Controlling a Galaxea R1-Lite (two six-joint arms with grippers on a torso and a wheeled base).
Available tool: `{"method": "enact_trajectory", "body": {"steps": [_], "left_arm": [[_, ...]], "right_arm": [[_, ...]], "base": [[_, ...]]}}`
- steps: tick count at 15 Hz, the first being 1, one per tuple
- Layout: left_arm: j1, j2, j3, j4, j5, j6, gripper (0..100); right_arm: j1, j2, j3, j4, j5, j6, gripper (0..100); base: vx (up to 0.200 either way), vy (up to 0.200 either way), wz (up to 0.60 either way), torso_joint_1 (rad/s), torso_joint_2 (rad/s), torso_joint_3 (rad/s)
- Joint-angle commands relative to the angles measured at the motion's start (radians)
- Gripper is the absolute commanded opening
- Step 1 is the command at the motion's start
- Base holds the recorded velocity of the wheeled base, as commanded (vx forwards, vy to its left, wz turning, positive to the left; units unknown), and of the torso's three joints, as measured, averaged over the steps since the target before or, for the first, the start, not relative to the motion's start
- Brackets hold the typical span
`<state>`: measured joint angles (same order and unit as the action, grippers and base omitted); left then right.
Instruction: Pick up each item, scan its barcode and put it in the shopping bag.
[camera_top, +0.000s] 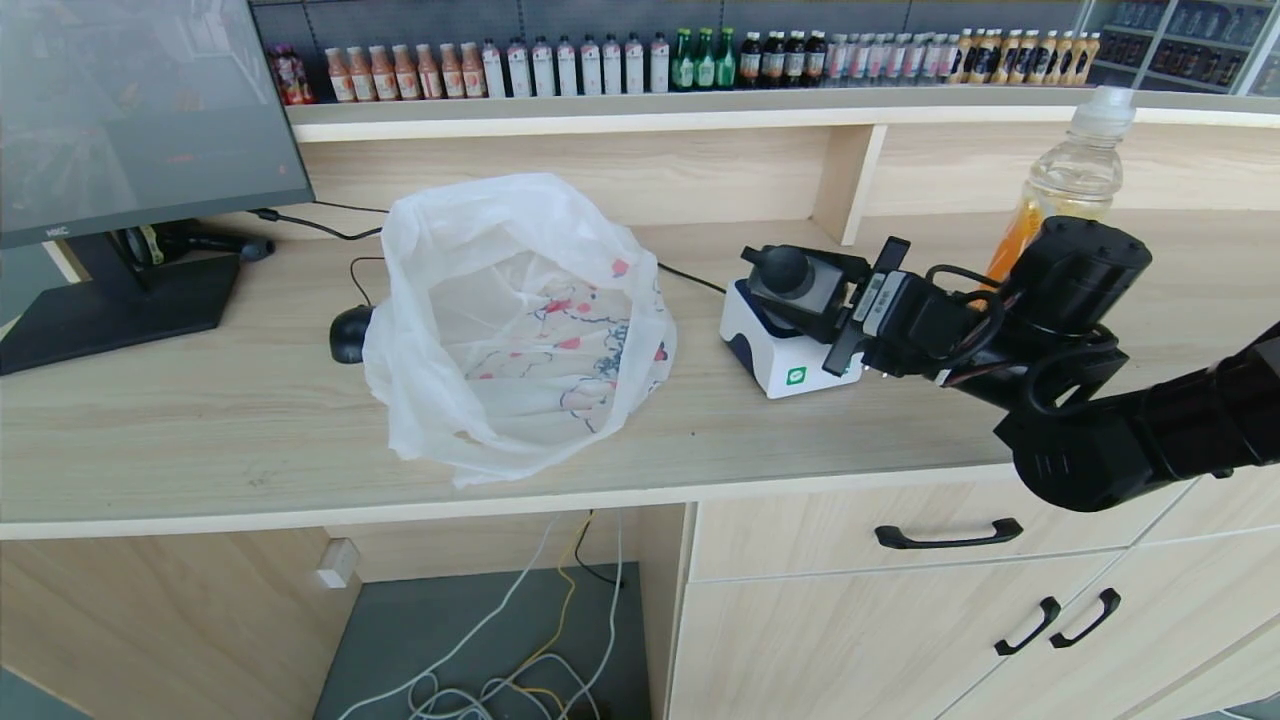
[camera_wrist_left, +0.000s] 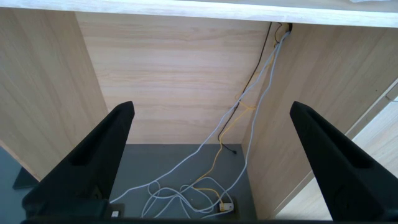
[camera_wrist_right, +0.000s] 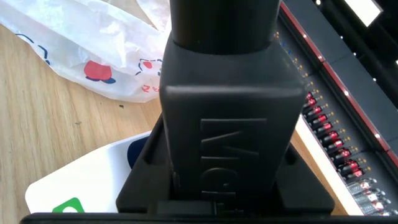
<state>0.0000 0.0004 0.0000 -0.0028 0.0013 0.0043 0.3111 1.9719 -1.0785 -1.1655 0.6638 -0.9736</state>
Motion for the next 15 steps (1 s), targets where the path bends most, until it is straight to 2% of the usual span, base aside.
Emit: {"method": "enact_trajectory", "body": {"steps": [1,8,12,15], "left_arm": [[0.000,0.000,0.000,0.000,0.000,-0.001,100],[0.000,0.000,0.000,0.000,0.000,0.000,100],[0.000,0.000,0.000,0.000,0.000,0.000,100],[-0.002,0.000,0.000,0.000,0.000,0.002,100]], "right_arm": [[0.000,-0.021,-0.003,-0.002,0.000,0.009,0],[0.003,-0.102,0.012,0.000,-0.006,0.147,0],[0.040,-0.196,0.052,-0.016,-0.141,0.420,0],[0.037,-0.211,0.081,-0.108,-0.211,0.586,0]], "base": [[0.000,0.000,0.00,0.000,0.00,0.000],[0.000,0.000,0.00,0.000,0.00,0.000],[0.000,0.000,0.00,0.000,0.00,0.000],[0.000,0.000,0.00,0.000,0.00,0.000]]}}
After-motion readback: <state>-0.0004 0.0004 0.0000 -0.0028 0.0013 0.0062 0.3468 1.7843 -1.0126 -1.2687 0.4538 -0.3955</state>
